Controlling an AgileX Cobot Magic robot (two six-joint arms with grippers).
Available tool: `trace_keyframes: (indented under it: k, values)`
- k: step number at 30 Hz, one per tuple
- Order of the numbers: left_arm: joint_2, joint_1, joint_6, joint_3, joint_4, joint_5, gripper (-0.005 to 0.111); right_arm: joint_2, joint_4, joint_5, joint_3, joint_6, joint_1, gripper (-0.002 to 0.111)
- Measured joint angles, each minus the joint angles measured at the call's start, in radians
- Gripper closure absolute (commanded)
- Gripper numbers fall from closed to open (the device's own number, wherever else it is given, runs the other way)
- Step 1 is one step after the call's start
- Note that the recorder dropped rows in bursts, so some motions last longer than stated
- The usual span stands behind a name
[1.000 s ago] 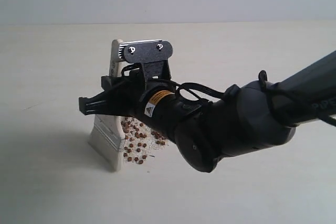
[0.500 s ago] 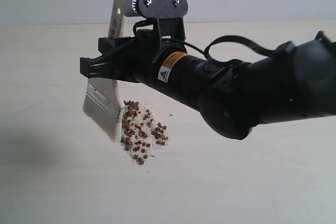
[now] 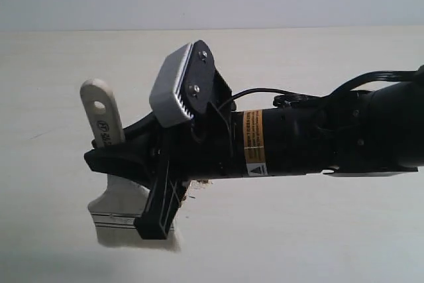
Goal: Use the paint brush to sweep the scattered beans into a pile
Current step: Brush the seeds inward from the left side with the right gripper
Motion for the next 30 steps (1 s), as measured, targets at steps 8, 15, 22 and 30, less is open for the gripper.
trace_keyframes:
  k: [8, 15, 22, 30]
  values:
    - [0.000, 0.000, 0.000, 0.000, 0.000, 0.000, 0.107, 0.134, -0.010, -0.137, 0.000, 0.002, -0.108, 0.108]
    - [0.000, 0.000, 0.000, 0.000, 0.000, 0.000, 0.107, 0.212, -0.016, -0.150, -0.009, 0.002, -0.214, 0.108]
    - [0.000, 0.000, 0.000, 0.000, 0.000, 0.000, 0.107, 0.224, -0.055, -0.150, -0.131, 0.044, -0.301, 0.108]
    - [0.000, 0.000, 0.000, 0.000, 0.000, 0.000, 0.107, 0.175, -0.267, -0.235, -0.154, 0.193, -0.303, 0.108]
